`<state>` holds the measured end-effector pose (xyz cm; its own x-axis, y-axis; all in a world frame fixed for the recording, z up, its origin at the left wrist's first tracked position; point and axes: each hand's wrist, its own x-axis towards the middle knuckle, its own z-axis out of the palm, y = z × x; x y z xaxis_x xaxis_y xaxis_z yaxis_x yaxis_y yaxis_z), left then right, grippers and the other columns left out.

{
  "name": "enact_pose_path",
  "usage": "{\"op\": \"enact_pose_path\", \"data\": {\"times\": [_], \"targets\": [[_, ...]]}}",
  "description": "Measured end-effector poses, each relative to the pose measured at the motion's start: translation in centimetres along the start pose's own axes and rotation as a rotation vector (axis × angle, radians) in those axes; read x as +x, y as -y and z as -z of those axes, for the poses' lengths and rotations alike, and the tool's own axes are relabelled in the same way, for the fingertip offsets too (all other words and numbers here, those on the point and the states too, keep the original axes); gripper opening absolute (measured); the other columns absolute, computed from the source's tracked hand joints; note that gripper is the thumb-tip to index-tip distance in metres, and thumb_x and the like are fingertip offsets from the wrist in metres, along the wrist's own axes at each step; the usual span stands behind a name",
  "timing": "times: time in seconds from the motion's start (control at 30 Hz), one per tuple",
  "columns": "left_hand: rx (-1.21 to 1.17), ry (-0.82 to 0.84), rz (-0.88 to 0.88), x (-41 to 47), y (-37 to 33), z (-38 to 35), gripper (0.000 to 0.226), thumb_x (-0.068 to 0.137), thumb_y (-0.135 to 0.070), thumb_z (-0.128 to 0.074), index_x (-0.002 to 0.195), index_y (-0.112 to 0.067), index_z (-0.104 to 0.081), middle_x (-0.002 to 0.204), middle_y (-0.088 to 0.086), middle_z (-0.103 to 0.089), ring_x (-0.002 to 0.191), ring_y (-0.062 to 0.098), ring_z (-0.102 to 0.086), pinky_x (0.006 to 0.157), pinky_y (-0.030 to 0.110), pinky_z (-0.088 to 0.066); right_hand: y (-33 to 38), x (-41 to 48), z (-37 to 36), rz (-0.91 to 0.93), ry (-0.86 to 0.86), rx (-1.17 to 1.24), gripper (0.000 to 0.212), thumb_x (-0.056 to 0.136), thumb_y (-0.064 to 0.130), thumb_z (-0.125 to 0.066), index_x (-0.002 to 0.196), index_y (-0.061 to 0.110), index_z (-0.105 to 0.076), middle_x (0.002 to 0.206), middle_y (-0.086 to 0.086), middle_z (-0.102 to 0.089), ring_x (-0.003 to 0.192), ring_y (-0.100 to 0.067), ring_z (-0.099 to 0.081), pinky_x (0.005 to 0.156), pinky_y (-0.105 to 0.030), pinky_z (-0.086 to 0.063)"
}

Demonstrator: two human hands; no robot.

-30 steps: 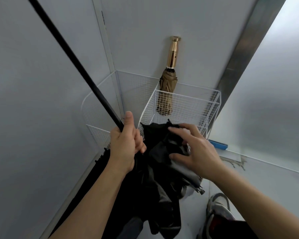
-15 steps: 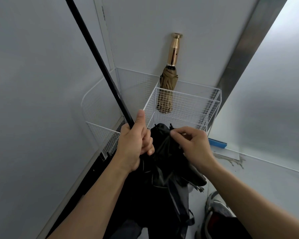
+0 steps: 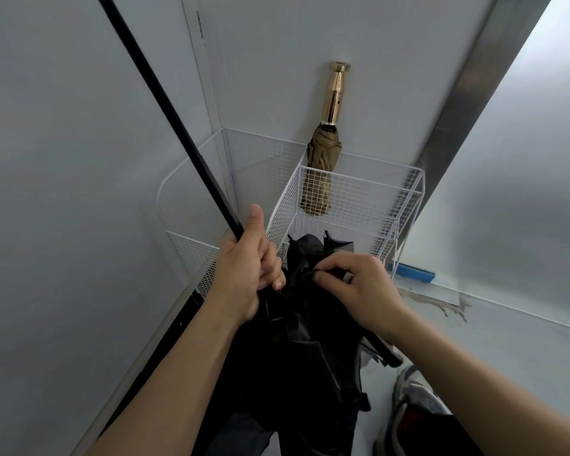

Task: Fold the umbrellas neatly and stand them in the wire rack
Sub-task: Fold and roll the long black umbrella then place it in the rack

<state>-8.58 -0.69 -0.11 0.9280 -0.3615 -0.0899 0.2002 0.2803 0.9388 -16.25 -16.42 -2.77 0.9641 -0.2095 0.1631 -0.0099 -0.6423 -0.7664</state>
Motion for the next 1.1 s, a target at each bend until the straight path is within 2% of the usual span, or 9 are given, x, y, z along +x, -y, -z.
{"op": "enact_pose_path", "data": {"times": [0.1,0.2,0.37,0.53,0.67,0.77,0.9,1.0,1.1], "targets": [[0.034,-0.006,0.021,-0.2,0.3,-1.0,0.058,0.099,-0.050,-0.041,0.056,-0.015,-0.024,0.038,0.000,-0.021,0.032,0.014,-0.019,0.039,0.023,-0.031,0.1,0.5,-0.4,-0.140,0.021,0.246,0.010,0.089,0.010,-0.070,0.083,0.017,-0.075,0.070,0.012,-0.069,0.064,0.005,-0.060,0.063,-0.009,-0.044],[0.046,-0.105,0.000,0.0,0.5,-1.3,0.061,0.100,-0.049,-0.042,0.051,-0.017,-0.026,0.038,0.000,-0.022,0.032,0.015,-0.019,0.038,0.024,-0.031,-0.1,0.6,-0.2,-0.210,0.055,0.357,0.011,0.088,0.012,-0.072,0.097,0.018,-0.075,0.081,0.008,-0.073,0.073,0.001,-0.067,0.068,-0.015,-0.049],[0.037,-0.371,-0.091,0.6,-0.1,-0.5,0.078,0.103,-0.046,-0.040,0.029,-0.023,-0.031,0.033,-0.006,-0.024,0.028,0.012,-0.023,0.044,0.027,-0.035,0.6,-0.9,2.4,0.010,-0.303,0.178,0.010,0.086,0.032,-0.072,0.077,0.030,-0.071,0.073,0.011,-0.068,0.069,-0.008,-0.063,0.063,-0.023,-0.049],[0.078,-0.572,-0.161,1.0,0.1,0.1,0.082,0.103,-0.048,-0.041,0.026,-0.021,-0.032,0.030,-0.003,-0.028,0.028,0.016,-0.035,0.052,0.031,-0.043,2.0,-3.9,1.0,0.020,0.142,-0.154,0.059,0.070,0.073,-0.068,0.119,0.040,-0.063,0.101,0.028,-0.059,0.094,0.003,-0.058,0.076,-0.017,-0.045],[0.051,-0.562,-0.162,0.8,0.5,-0.5,0.081,0.102,-0.048,-0.043,0.026,-0.022,-0.032,0.031,-0.003,-0.028,0.029,0.015,-0.035,0.052,0.032,-0.044,0.2,-2.2,-1.3,-0.049,0.011,-0.203,0.016,0.084,0.038,-0.073,0.086,0.021,-0.072,0.071,0.013,-0.061,0.068,-0.006,-0.057,0.062,-0.026,-0.044],[0.020,-0.589,-0.153,0.8,0.6,-0.6,0.081,0.102,-0.047,-0.044,0.026,-0.022,-0.032,0.031,-0.005,-0.028,0.027,0.012,-0.034,0.054,0.033,-0.044,-0.3,-1.1,-1.1,-0.110,-0.148,-0.195,0.018,0.085,0.032,-0.074,0.101,0.024,-0.072,0.095,0.011,-0.067,0.088,-0.011,-0.063,0.076,-0.029,-0.048],[-0.025,-0.650,-0.121,1.2,0.4,-0.2,0.082,0.102,-0.047,-0.045,0.025,-0.021,-0.032,0.031,-0.005,-0.029,0.026,0.013,-0.035,0.060,0.039,-0.046,2.1,-3.2,0.3,0.262,-0.384,-0.129,0.008,0.086,0.021,-0.073,0.088,0.013,-0.070,0.087,0.005,-0.063,0.079,-0.012,-0.060,0.069,-0.024,-0.048],[-0.073,-0.653,-0.124,1.2,0.1,-0.5,0.082,0.101,-0.046,-0.046,0.024,-0.021,-0.033,0.031,-0.005,-0.029,0.026,0.012,-0.033,0.062,0.039,-0.044,2.9,-5.4,-0.3,0.208,-0.099,-0.099,0.035,0.083,0.040,-0.066,0.111,0.018,-0.070,0.108,0.010,-0.067,0.094,-0.005,-0.062,0.081,-0.021,-0.052],[-0.123,-0.608,-0.125,0.2,-0.2,-1.7,0.080,0.101,-0.045,-0.047,0.026,-0.023,-0.032,0.032,-0.004,-0.027,0.028,0.012,-0.029,0.054,0.034,-0.044,1.2,-5.6,-1.6,-0.001,0.213,-0.358,0.092,0.078,0.054,-0.065,0.155,0.023,-0.026,0.159,0.010,-0.027,0.144,-0.008,-0.027,0.114,-0.019,-0.022]]}}
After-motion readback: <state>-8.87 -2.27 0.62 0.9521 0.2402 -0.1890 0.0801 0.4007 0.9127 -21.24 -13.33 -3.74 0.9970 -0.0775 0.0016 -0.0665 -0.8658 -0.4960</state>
